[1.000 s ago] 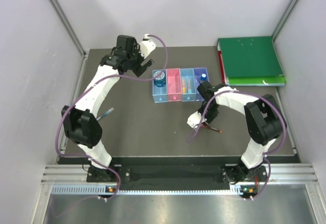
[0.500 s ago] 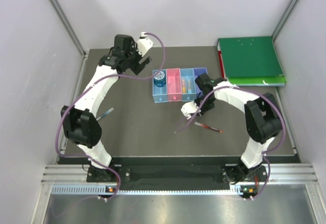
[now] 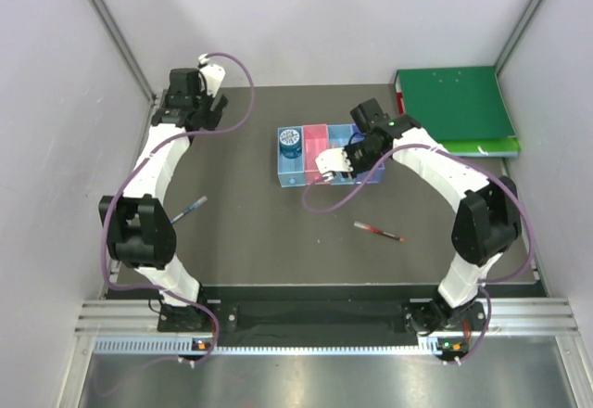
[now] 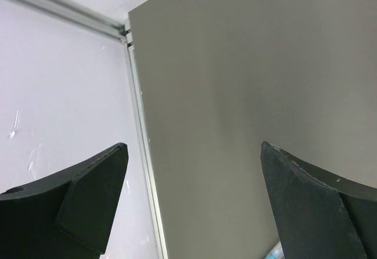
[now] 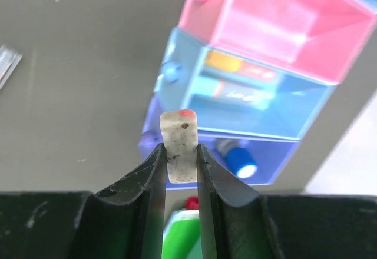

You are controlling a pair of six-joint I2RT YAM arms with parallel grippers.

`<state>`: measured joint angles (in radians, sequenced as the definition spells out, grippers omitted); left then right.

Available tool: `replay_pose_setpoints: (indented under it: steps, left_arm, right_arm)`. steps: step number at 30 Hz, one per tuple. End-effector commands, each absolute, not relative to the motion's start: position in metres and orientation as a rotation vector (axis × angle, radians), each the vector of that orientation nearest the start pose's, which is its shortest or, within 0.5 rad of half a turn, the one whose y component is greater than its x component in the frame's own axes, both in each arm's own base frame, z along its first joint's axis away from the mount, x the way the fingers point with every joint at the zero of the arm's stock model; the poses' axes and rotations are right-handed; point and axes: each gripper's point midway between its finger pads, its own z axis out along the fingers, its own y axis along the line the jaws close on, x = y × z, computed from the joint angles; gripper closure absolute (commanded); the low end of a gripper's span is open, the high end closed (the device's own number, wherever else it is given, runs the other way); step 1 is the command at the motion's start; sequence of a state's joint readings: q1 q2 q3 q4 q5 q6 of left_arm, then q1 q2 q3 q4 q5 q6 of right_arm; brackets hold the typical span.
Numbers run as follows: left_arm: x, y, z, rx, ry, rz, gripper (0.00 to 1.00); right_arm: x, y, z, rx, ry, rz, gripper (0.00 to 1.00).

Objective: Sort the stationery into containers
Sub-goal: Pick up the stationery from the center of the board, then place the stationery in the storage box.

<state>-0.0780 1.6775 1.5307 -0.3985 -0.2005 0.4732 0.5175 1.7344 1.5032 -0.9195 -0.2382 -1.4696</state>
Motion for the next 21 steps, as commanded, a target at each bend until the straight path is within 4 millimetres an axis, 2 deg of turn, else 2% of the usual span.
replay_pose_setpoints:
  steps: [1, 2, 3, 5, 6, 8, 9, 11, 15, 21]
  left_arm:
    - [0.49, 0.015, 0.273, 0.39, 1.987, 0.439, 0.01]
    - [0.49, 0.015, 0.274, 0.388, 1.984, 0.434, 0.01]
    - [0.489, 0.014, 0.274, 0.387, 1.981, 0.432, 0.01]
    - [0.488, 0.013, 0.276, 0.388, 1.976, 0.421, 0.01]
    - [0.488, 0.012, 0.278, 0.391, 1.971, 0.42, 0.01]
    - [0.488, 0.011, 0.278, 0.397, 1.969, 0.408, 0.01]
    - [0.488, 0.01, 0.279, 0.397, 1.966, 0.403, 0.01]
    - [0.488, 0.008, 0.28, 0.398, 1.962, 0.394, 0.01]
    - [0.488, 0.008, 0.284, 0.392, 1.95, 0.391, 0.01]
    - [0.485, 0.012, 0.286, 0.377, 1.929, 0.419, 0.01]
  right_arm:
    - [0.368, 0.244, 0.182, -2.177, 1.3, 0.03, 0.82]
    - [0.374, 0.253, 0.19, -2.16, 1.279, 0.018, 0.83]
    - [0.38, 0.259, 0.187, -2.157, 1.273, 0.014, 0.83]
    - [0.388, 0.272, 0.195, -2.141, 1.239, -0.001, 0.83]
    - [0.393, 0.28, 0.19, -2.142, 1.228, 0.0, 0.83]
    - [0.398, 0.293, 0.195, -2.133, 1.193, -0.007, 0.83]
    - [0.401, 0.301, 0.189, -2.139, 1.186, 0.002, 0.83]
    - [0.405, 0.314, 0.19, -2.134, 1.156, 0.0, 0.83]
    - [0.413, 0.339, 0.176, -2.127, 1.121, 0.015, 0.83]
    - [0.413, 0.366, 0.163, -2.139, 1.081, 0.041, 0.84]
